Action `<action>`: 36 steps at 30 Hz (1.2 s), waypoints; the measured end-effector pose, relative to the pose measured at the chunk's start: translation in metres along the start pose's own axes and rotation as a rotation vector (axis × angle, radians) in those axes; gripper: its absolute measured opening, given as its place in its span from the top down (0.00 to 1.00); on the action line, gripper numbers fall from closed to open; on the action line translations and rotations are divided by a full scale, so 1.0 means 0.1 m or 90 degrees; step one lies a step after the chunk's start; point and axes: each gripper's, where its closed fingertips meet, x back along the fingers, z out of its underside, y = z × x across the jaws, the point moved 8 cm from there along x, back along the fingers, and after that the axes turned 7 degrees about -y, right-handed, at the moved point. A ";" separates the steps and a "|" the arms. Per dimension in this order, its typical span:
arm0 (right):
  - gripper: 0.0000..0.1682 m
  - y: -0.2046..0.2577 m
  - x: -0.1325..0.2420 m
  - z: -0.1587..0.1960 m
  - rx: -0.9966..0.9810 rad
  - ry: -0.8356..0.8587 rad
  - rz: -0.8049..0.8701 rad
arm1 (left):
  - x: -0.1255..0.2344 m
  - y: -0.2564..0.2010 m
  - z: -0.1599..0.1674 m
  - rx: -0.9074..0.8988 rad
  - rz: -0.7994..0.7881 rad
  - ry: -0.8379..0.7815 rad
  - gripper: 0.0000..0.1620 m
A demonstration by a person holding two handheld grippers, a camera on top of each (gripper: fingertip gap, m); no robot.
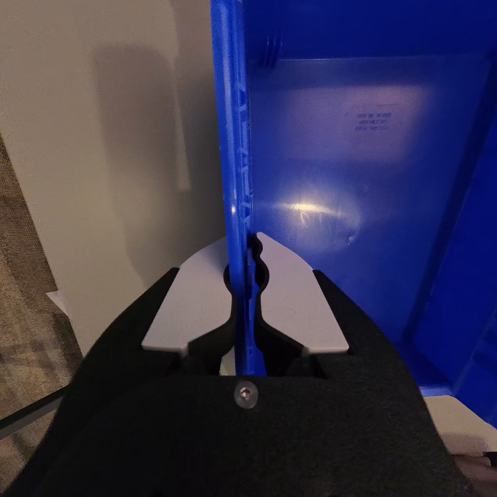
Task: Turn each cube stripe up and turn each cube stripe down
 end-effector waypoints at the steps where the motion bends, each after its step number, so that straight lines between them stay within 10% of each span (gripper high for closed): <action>1: 0.96 0.03 0.00 0.00 -0.002 0.005 0.000 | -0.01 -0.04 -0.01 -0.002 0.002 0.000 0.95; 36: 0.94 1.01 -0.23 -0.12 0.155 0.083 -0.022 | -0.02 -2.40 0.29 -0.354 -0.032 0.036 0.75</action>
